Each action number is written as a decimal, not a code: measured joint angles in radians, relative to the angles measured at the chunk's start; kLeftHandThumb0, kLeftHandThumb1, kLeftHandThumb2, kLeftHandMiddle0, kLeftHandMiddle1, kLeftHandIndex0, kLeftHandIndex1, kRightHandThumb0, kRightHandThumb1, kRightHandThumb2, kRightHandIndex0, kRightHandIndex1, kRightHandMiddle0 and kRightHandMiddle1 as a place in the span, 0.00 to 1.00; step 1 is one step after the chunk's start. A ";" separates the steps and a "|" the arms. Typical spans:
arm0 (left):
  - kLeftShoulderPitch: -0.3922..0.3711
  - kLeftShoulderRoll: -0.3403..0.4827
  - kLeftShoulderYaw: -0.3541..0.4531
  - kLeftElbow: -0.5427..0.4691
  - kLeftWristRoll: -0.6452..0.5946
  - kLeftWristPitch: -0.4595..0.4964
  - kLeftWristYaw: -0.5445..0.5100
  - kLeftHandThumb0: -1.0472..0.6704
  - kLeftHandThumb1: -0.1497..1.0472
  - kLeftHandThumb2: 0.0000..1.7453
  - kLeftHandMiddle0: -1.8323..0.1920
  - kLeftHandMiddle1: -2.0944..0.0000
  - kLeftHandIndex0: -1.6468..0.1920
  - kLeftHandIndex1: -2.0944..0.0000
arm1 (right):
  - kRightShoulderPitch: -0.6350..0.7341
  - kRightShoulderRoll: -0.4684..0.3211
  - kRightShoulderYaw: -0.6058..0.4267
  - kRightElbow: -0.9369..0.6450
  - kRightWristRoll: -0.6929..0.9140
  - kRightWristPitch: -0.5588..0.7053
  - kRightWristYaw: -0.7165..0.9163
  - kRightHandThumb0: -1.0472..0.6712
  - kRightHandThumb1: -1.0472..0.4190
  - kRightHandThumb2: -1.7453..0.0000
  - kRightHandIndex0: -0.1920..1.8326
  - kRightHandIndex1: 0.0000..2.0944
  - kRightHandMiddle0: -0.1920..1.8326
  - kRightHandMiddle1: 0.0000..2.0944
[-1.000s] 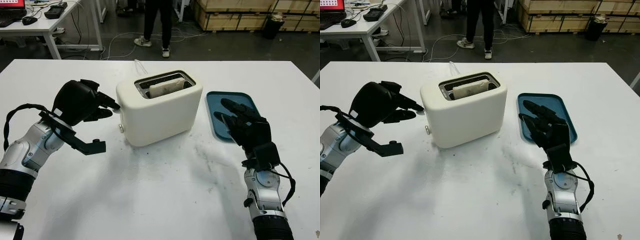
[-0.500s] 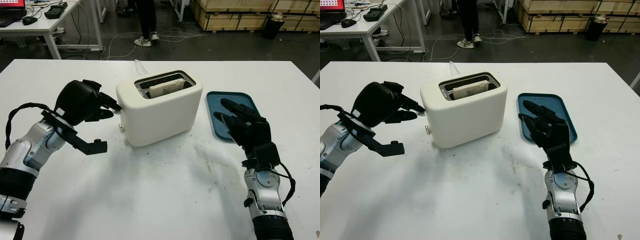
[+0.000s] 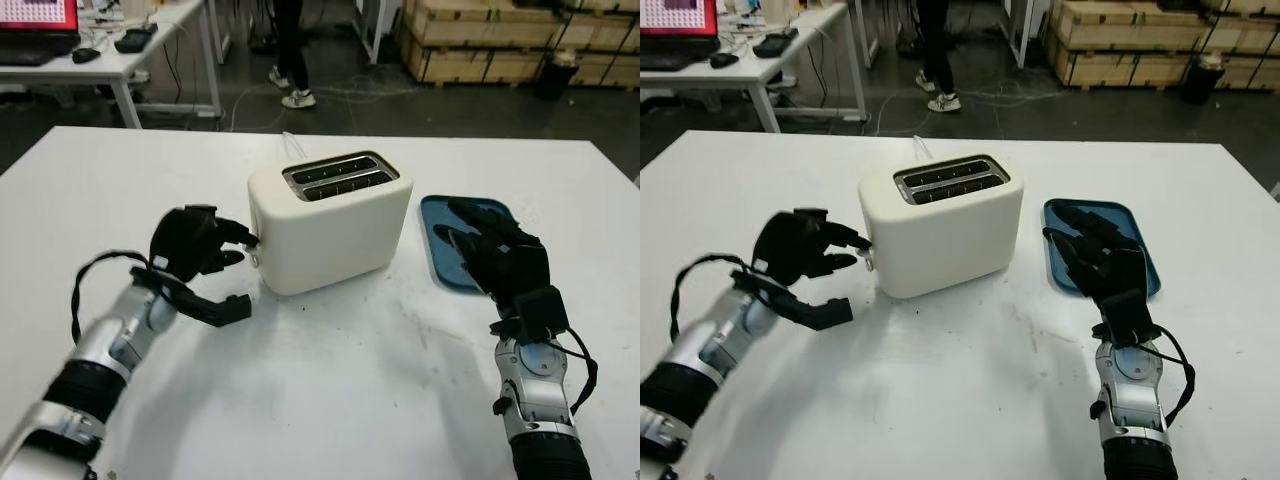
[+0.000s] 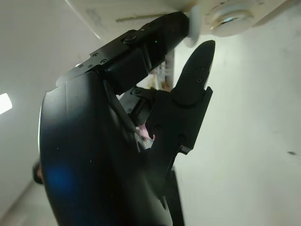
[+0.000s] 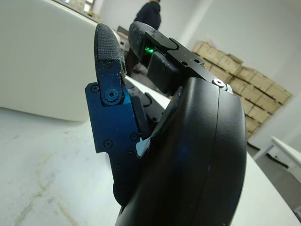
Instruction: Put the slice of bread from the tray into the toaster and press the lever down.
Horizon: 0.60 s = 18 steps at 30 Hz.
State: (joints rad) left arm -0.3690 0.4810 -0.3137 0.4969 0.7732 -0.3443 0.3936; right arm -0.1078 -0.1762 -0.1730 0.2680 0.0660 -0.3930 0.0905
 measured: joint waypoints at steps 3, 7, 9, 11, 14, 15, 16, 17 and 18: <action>-0.003 0.001 -0.008 0.000 -0.005 -0.002 0.015 0.49 0.82 0.01 0.55 0.17 0.22 1.00 | 0.000 0.000 0.001 -0.003 0.000 0.013 0.000 0.28 0.09 0.91 0.58 0.00 0.53 0.00; -0.001 0.005 -0.016 0.004 -0.030 -0.001 0.015 0.49 0.81 0.00 0.56 0.17 0.22 1.00 | 0.001 0.000 0.001 -0.009 0.000 0.024 0.001 0.28 0.09 0.92 0.58 0.00 0.53 0.00; -0.002 0.010 -0.020 0.001 -0.040 -0.001 0.015 0.49 0.81 0.00 0.57 0.17 0.22 1.00 | 0.001 0.000 0.001 -0.009 0.000 0.024 0.002 0.27 0.09 0.93 0.58 0.00 0.53 0.00; -0.001 0.015 -0.023 -0.006 -0.041 0.002 0.014 0.49 0.81 0.00 0.56 0.19 0.23 1.00 | 0.001 0.000 0.001 -0.009 0.000 0.024 0.003 0.26 0.09 0.93 0.59 0.00 0.53 0.00; -0.001 0.033 -0.031 -0.028 -0.041 0.013 0.001 0.49 0.81 0.00 0.56 0.19 0.23 1.00 | 0.001 0.000 0.002 -0.009 0.000 0.024 0.003 0.26 0.09 0.93 0.59 0.01 0.54 0.00; -0.002 0.041 -0.034 -0.036 -0.040 0.014 -0.007 0.49 0.82 0.00 0.56 0.18 0.23 1.00 | 0.001 0.000 0.002 -0.009 0.000 0.024 0.002 0.26 0.09 0.93 0.59 0.01 0.54 0.00; -0.004 0.053 -0.039 -0.044 -0.040 0.014 -0.019 0.49 0.82 0.00 0.56 0.17 0.23 1.00 | 0.001 0.000 0.002 -0.009 0.000 0.024 0.002 0.26 0.09 0.93 0.59 0.01 0.54 0.00; -0.008 0.065 -0.044 -0.052 -0.040 0.014 -0.030 0.48 0.82 0.00 0.56 0.17 0.23 1.00 | 0.001 0.000 0.002 -0.009 0.000 0.024 0.002 0.26 0.09 0.93 0.59 0.01 0.54 0.00; -0.013 0.079 -0.051 -0.062 -0.038 0.014 -0.046 0.48 0.81 0.00 0.56 0.17 0.23 1.00 | 0.001 0.000 0.002 -0.009 0.000 0.024 0.002 0.26 0.09 0.93 0.59 0.01 0.54 0.00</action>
State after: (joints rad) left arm -0.3816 0.5601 -0.3646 0.4350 0.7347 -0.3302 0.3478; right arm -0.1072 -0.1758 -0.1707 0.2592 0.0661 -0.3694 0.0924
